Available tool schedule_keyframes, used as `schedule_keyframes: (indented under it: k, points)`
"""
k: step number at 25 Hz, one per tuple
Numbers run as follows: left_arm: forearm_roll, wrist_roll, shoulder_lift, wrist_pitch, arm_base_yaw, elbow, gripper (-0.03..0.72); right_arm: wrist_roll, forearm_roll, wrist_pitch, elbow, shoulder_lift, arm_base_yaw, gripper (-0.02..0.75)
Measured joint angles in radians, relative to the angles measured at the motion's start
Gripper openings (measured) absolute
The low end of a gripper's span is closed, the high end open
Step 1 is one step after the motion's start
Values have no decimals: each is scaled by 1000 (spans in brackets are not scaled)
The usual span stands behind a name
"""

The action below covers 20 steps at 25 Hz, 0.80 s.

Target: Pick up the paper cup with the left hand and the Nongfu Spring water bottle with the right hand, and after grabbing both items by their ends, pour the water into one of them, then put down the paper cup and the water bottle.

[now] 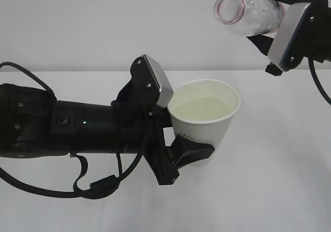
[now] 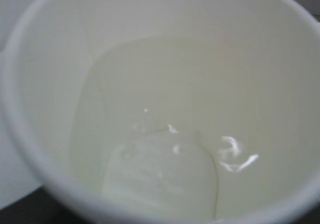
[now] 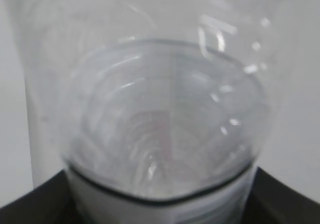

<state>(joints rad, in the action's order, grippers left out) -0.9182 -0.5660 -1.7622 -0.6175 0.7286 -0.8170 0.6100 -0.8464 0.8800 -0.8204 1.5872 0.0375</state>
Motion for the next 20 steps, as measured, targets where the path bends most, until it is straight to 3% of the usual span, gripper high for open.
schedule_keyframes:
  k: [20]
  points:
    - [0,0,0,0,0,0,501,-327,45,0,0,0,0,467]
